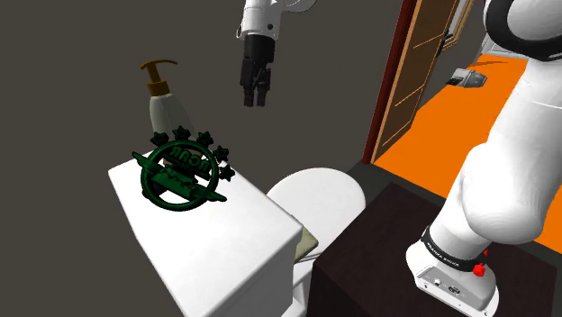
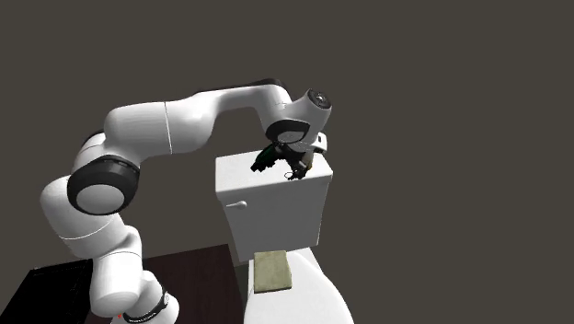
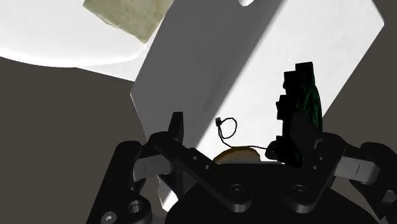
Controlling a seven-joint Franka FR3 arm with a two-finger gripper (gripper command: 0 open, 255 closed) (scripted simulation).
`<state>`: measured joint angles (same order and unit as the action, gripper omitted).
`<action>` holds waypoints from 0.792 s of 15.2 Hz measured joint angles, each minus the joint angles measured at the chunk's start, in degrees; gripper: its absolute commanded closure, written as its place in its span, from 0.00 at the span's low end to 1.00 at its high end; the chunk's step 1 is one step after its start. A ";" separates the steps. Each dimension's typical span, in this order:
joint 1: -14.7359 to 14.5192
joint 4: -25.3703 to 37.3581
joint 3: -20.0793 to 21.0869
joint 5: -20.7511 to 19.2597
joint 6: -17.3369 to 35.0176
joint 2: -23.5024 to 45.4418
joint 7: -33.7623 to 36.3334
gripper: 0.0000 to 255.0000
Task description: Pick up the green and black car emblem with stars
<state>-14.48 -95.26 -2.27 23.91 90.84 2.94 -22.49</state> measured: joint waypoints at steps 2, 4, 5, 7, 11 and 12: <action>-0.49 5.21 0.78 2.41 -2.47 4.36 -1.35 0.00; -0.73 11.01 1.65 4.67 -5.25 8.95 -2.54 0.00; -0.88 13.93 2.19 5.75 -6.52 11.34 -3.04 0.00; -1.14 19.68 3.39 7.80 -9.21 15.81 -3.72 0.00; -1.53 30.32 5.55 10.65 -14.01 23.43 -3.79 0.00; -1.64 30.19 5.67 10.76 -13.76 23.69 -4.04 0.00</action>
<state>-16.12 -65.07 3.40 34.67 77.07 26.63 -26.53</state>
